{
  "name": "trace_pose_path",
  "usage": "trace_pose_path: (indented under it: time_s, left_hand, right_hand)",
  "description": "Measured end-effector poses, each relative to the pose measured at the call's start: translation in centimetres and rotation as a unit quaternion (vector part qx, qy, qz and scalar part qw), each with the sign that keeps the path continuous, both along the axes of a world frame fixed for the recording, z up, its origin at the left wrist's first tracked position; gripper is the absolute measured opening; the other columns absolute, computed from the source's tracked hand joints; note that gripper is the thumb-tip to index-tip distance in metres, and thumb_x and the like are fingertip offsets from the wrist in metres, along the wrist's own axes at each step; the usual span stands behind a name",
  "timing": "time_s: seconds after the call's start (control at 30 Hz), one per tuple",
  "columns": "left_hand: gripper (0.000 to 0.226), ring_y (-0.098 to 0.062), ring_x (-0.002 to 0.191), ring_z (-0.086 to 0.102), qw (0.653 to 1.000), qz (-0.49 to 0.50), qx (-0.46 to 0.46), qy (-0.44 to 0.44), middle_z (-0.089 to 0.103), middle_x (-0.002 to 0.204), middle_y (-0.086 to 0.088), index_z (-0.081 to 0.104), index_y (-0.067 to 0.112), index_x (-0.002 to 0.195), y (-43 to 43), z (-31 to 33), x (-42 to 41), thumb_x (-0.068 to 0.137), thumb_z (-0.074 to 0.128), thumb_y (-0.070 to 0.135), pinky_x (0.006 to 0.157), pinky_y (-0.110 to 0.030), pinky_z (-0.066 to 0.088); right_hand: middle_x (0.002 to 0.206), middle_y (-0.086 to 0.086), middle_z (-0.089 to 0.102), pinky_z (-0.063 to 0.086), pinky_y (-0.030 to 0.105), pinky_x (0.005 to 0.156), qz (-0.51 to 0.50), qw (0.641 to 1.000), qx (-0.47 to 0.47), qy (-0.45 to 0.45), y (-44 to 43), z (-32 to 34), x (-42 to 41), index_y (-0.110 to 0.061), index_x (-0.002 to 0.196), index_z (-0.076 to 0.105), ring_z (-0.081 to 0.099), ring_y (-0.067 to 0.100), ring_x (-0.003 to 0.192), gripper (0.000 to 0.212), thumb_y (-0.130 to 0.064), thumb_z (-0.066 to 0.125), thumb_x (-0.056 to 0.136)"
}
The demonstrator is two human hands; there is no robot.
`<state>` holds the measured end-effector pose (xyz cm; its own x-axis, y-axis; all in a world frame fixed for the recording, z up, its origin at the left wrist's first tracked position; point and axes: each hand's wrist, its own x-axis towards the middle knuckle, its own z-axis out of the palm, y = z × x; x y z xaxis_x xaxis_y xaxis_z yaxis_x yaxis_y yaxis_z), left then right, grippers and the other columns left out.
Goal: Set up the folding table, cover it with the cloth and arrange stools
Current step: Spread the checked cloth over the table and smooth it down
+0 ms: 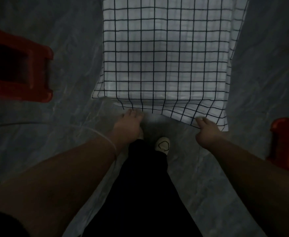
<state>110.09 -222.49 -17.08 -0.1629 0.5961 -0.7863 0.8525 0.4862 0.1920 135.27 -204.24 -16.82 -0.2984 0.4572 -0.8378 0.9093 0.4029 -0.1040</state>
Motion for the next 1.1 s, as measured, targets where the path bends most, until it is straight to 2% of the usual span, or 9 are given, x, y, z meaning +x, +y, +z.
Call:
trace_pose_path:
  time_s: [0.27,0.4,0.53,0.6,0.67,0.83,0.9,1.0,1.1]
  left_hand:
    - [0.071,-0.029,0.150,0.015,0.996,-0.056,0.066,-0.027,0.018,0.164,-0.009,0.018,0.019,0.156,5.6,2.9,2.0,0.093,0.050,0.025,0.120,-0.047,0.021]
    - [0.066,-0.026,0.150,0.017,0.989,-0.085,0.120,-0.030,0.024,0.162,-0.007,0.024,0.018,0.155,9.4,3.9,4.4,0.095,0.051,0.027,0.120,-0.044,0.021]
    - [0.060,-0.027,0.150,0.015,0.978,-0.117,0.169,-0.049,0.026,0.161,-0.008,0.026,0.016,0.155,13.8,3.6,7.8,0.099,0.048,0.025,0.121,-0.041,0.017]
    - [0.059,-0.029,0.151,0.014,0.967,-0.134,0.208,-0.059,0.028,0.160,-0.010,0.029,0.014,0.154,16.2,3.0,9.6,0.099,0.050,0.021,0.122,-0.043,0.017]
    - [0.058,-0.032,0.150,0.018,0.955,-0.154,0.248,-0.057,0.034,0.157,-0.012,0.036,0.012,0.150,18.7,2.0,11.4,0.096,0.054,0.018,0.122,-0.047,0.022]
    - [0.054,-0.039,0.145,0.026,0.936,-0.190,0.296,0.010,0.040,0.152,-0.016,0.047,0.011,0.143,24.0,-1.5,14.6,0.091,0.053,0.026,0.118,-0.051,0.023]
    - [0.059,-0.038,0.148,0.017,0.941,-0.195,0.275,0.042,0.031,0.158,-0.016,0.040,0.015,0.147,25.1,-2.7,15.3,0.092,0.054,0.032,0.120,-0.055,0.016]
    - [0.063,-0.036,0.151,0.007,0.939,-0.203,0.264,0.080,0.019,0.163,-0.013,0.032,0.024,0.152,25.5,-4.3,15.7,0.095,0.050,0.042,0.119,-0.062,0.009]
    - [0.064,-0.035,0.152,0.004,0.945,-0.171,0.266,0.082,0.014,0.165,-0.011,0.030,0.028,0.153,25.0,-5.4,15.4,0.094,0.051,0.042,0.117,-0.064,0.008]
  right_hand:
    - [0.151,0.018,0.042,0.035,0.040,0.114,-0.113,0.992,0.020,0.045,1.5,4.1,1.7,-0.011,0.151,0.039,0.039,0.036,0.138,0.076,-0.026,0.044,0.077]
    - [0.142,0.021,0.051,0.036,0.034,0.109,-0.206,0.974,0.046,0.080,3.0,5.0,3.6,-0.003,0.145,0.046,0.047,0.037,0.131,0.059,-0.009,0.059,0.088]
    - [0.129,0.021,0.061,0.033,0.018,0.084,-0.356,0.927,0.051,0.107,5.0,4.0,6.4,-0.004,0.138,0.051,0.057,0.034,0.118,0.044,-0.001,0.052,0.094]
    - [0.129,0.019,0.062,0.037,0.021,0.094,-0.416,0.901,0.056,0.108,6.3,2.5,8.1,-0.004,0.132,0.055,0.058,0.033,0.120,0.038,-0.003,0.052,0.094]
    - [0.126,0.019,0.064,0.043,0.036,0.104,-0.470,0.874,0.057,0.106,7.6,0.7,9.7,-0.003,0.125,0.060,0.059,0.034,0.120,0.033,-0.004,0.055,0.092]
    - [0.117,0.021,0.063,0.040,0.033,0.094,-0.548,0.829,0.008,0.108,10.1,-4.3,12.0,0.004,0.119,0.061,0.058,0.033,0.113,0.025,-0.006,0.052,0.098]
    - [0.114,0.019,0.064,0.046,0.038,0.095,-0.571,0.811,-0.041,0.123,10.8,-5.8,12.3,0.001,0.116,0.063,0.060,0.032,0.109,0.027,-0.018,0.053,0.100]
    - [0.124,0.008,0.064,0.046,0.048,0.104,-0.585,0.788,-0.112,0.154,11.8,-8.1,12.9,-0.016,0.121,0.064,0.059,0.029,0.114,0.049,-0.051,0.058,0.086]
    - [0.116,0.008,0.065,0.051,0.039,0.093,-0.620,0.741,-0.171,0.192,13.2,-10.2,12.6,-0.020,0.117,0.059,0.059,0.027,0.110,0.019,-0.025,0.053,0.099]
